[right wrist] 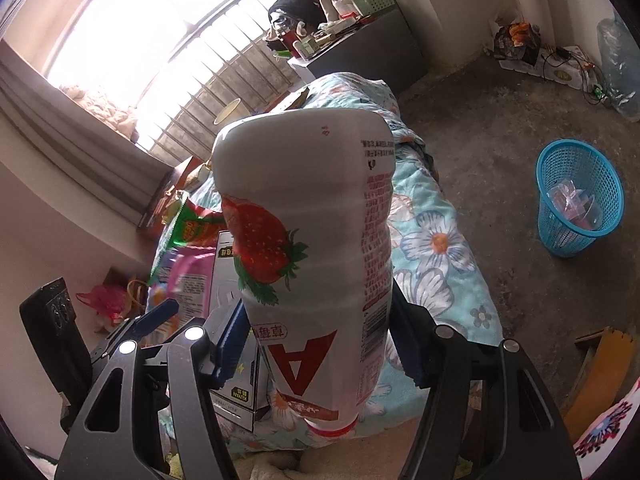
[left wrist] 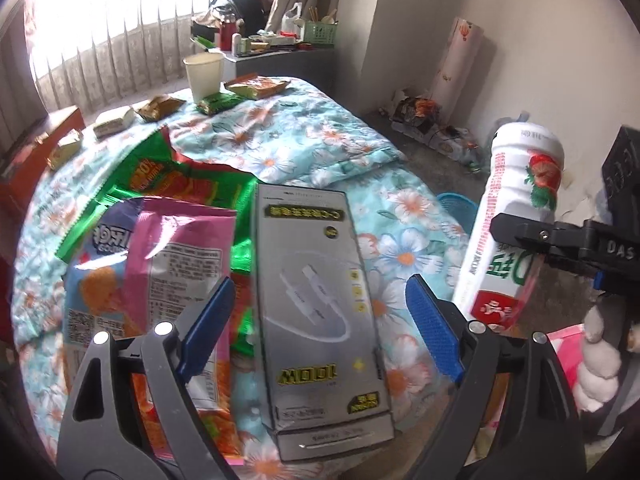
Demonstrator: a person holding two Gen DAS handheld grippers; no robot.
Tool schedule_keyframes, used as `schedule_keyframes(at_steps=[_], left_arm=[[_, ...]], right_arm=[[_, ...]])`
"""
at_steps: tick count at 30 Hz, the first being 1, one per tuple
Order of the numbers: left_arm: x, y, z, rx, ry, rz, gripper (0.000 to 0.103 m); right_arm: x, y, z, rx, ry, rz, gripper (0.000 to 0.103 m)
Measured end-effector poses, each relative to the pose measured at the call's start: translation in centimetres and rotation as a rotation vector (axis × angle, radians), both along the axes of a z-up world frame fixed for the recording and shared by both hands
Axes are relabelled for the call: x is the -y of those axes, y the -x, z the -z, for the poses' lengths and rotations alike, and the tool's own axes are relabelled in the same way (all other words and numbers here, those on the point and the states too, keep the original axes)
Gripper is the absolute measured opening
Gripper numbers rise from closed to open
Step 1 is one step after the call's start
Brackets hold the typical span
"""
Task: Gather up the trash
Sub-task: 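Lift the charger box and drink bottle up off the bed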
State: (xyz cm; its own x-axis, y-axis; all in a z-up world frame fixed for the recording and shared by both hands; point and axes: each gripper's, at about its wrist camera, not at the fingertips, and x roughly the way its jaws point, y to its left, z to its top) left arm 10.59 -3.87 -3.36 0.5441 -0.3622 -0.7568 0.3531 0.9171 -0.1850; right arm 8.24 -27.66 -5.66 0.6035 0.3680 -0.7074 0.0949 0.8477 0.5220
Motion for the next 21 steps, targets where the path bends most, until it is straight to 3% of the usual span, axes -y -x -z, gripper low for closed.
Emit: schedule_keyframes(at_steps=[4,7,21], left_arm=[[-0.6,0.4,0.9,-0.092,0.093,0.052,0.083],[-0.8,0.5,2.1,-0.155,0.105,0.051,0.083],[2.8,-0.1,4.2,-0.13,-0.14,-0.011,0.084]], right_arm=[[0.8,0.8,0.0,0.009,-0.014,0.024,0.062],[1.5,1.3,0.2,0.018,-0.029,0.045,0.062],[4.2,2.4,2.0,0.035,-0.11,0.063,0.062]])
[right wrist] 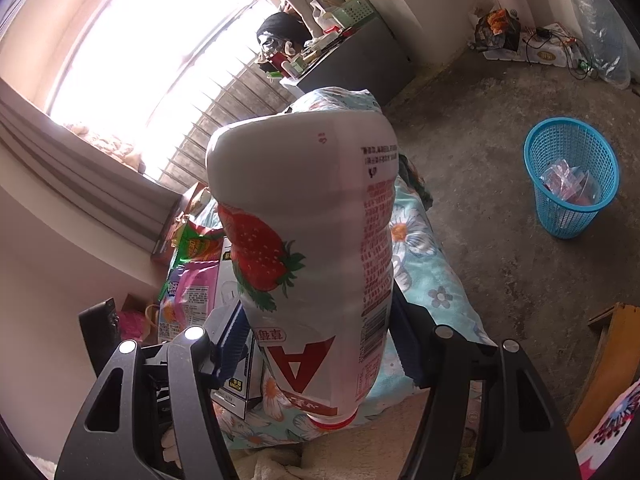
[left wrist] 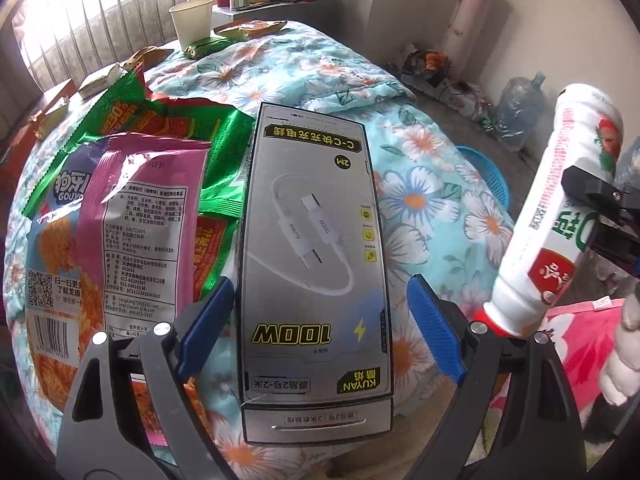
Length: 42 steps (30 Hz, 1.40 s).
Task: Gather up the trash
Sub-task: 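Carry the box and bottle over the wastebasket and open both grippers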
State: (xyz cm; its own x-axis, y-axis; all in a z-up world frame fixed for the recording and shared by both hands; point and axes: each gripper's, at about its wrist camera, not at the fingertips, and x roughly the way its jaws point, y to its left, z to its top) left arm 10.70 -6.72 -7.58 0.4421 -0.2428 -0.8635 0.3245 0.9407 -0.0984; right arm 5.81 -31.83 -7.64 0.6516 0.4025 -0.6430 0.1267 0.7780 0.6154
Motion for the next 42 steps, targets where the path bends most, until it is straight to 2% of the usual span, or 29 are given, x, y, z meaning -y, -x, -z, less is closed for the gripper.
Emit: schedule_keyframes(at_steps=[11,15,21,23,25,32,35,42], left_arm=[[3.0,-1.1,0.9,0.08,-0.173,0.019,0.084],[3.9,-1.5,1.5,0.089,-0.206,0.033,0.084],[5.2,-2.0,1.8,0.146,-0.27,0.061,0.084],[5.4,-2.1,2.0,0.149,-0.279,0.079,0.078],[5.6,-2.1,2.0,0.152,-0.288,0.095,0.078],[5.6,-1.1,0.1,0.163,-0.229,0.122,0.077],[5.5,-0.7,-1.9,0.169,-0.164,0.132,0.077],[7.2,-0.6,-7.8,0.253,-0.033,0.2,0.077]], right_arm=[[0.7,0.4,1.2,-0.003,-0.04,-0.009,0.062],[1.0,0.4,1.2,0.002,-0.053,-0.009,0.062],[1.7,0.5,1.5,0.007,-0.068,-0.007,0.062],[1.9,0.6,1.6,0.01,-0.075,-0.003,0.062],[2.2,0.7,1.6,0.016,-0.081,0.001,0.062],[3.1,1.5,1.5,0.041,-0.103,0.018,0.062],[3.9,2.0,1.2,0.064,-0.117,0.03,0.062],[6.7,3.7,-0.4,0.147,-0.133,0.093,0.062]])
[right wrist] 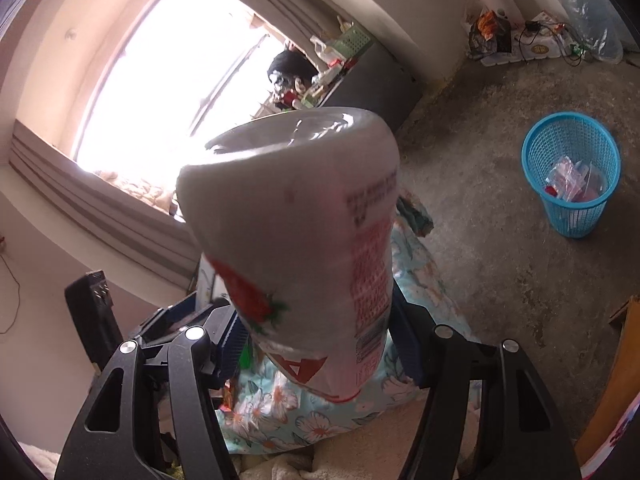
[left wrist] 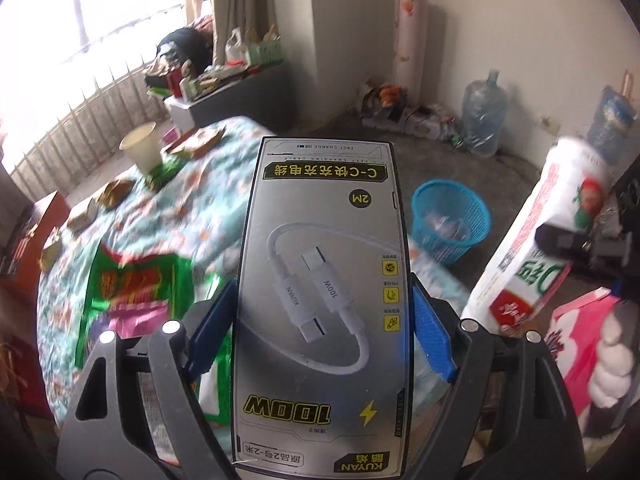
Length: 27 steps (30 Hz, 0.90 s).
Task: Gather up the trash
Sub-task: 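Carry the box and bottle over the wastebasket and open both grippers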
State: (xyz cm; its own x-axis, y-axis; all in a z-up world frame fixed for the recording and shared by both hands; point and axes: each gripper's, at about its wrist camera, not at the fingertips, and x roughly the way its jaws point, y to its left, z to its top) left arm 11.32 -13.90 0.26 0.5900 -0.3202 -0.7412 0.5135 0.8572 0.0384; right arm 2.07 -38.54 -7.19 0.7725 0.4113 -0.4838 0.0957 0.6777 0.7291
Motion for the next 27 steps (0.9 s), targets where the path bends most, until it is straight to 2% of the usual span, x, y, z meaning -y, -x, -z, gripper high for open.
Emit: schedule_keyframes(at_steps=[6,14,16,18,23,27], left_arm=[[5.1,-2.7,-3.0,-0.019,0.112,0.136,0.077],[17.6,-7.9,-2.3,-0.09,0.176,0.324,0.078],[21.5,-9.2,-1.4,-0.118,0.211,0.352,0.078],[24.9,-10.4,-0.1,-0.144,0.212,0.38,0.078],[33.1,-13.1,5.0,-0.179,0.154,0.413,0.078],[37.7,-15.2,8.7,-0.184,0.102,0.41,0.078]], right_arm=[[3.6,1.7,-0.5,0.011,0.005,0.121,0.062],[12.0,2.5,0.4,-0.035,0.012,0.397,0.062],[14.1,2.1,1.1,-0.057,0.01,0.462,0.062],[16.7,1.1,2.2,-0.07,0.007,0.521,0.062],[22.5,-1.9,6.7,-0.15,-0.019,0.619,0.062],[26.7,-5.0,11.0,-0.197,-0.039,0.661,0.062]])
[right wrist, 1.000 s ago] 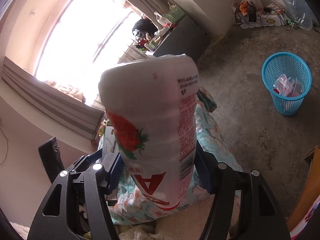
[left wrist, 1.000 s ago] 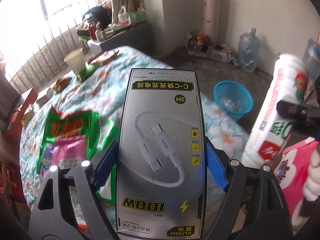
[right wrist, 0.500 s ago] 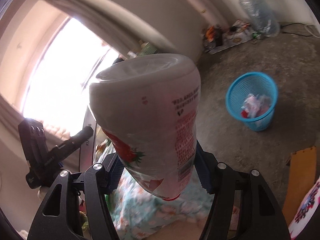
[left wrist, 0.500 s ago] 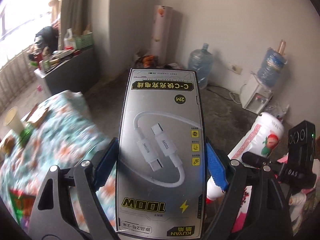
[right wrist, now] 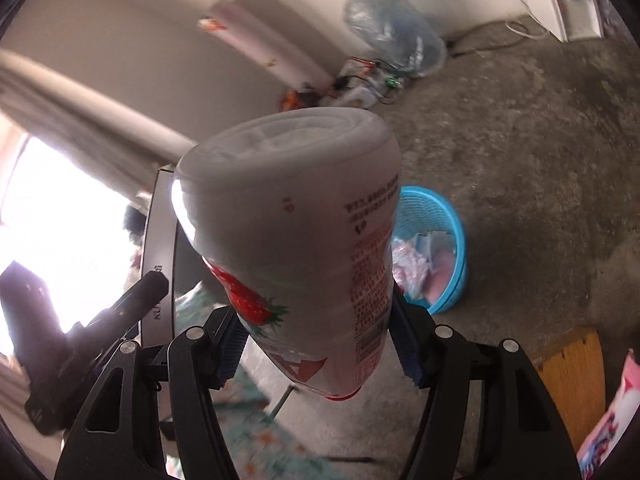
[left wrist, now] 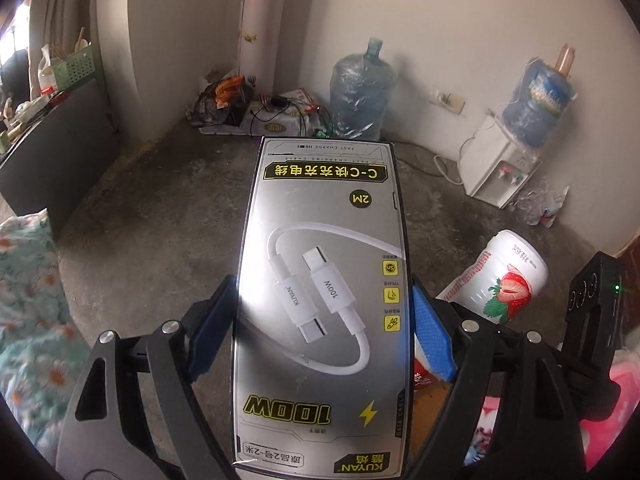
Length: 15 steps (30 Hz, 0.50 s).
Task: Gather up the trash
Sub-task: 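Carry the box and bottle over the wastebasket and open both grippers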
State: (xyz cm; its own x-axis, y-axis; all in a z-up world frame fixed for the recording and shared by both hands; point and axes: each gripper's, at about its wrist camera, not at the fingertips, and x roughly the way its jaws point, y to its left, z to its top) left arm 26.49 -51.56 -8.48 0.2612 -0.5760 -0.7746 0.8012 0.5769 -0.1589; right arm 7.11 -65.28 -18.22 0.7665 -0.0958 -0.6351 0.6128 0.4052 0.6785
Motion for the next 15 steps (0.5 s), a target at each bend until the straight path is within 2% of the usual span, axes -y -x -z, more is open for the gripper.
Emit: schedule_keyframes(at_steps=[2,5,6,8,11,15], left_arm=[[1.9,-1.1,1.5,0.026,-0.021,-0.012,0.078],[4.6,-3.0,3.9,0.022,-0.036,-0.042,0.078],[5.2,-3.4,4.7,0.017,-0.047,-0.054,0.084],[6.7,-4.3,6.6,0.004,-0.077,-0.086,0.086],[7.6,-5.2,8.9,-0.015,-0.122,-0.134,0.086],[6.5,-5.3,9.6,-0.046,-0.115,-0.139,0.086]], right_arm=[[1.4,-1.1,1.6,-0.016,0.012,0.011,0.062],[3.5,-3.1,4.9,0.004,-0.012,0.014,0.063],[4.0,-3.8,6.4,0.001,-0.029,0.01,0.067],[4.5,-5.2,9.7,-0.052,-0.078,-0.01,0.076],[4.4,-5.9,13.7,-0.119,-0.135,-0.034,0.076],[3.7,-3.7,15.2,-0.086,-0.176,-0.001,0.076]])
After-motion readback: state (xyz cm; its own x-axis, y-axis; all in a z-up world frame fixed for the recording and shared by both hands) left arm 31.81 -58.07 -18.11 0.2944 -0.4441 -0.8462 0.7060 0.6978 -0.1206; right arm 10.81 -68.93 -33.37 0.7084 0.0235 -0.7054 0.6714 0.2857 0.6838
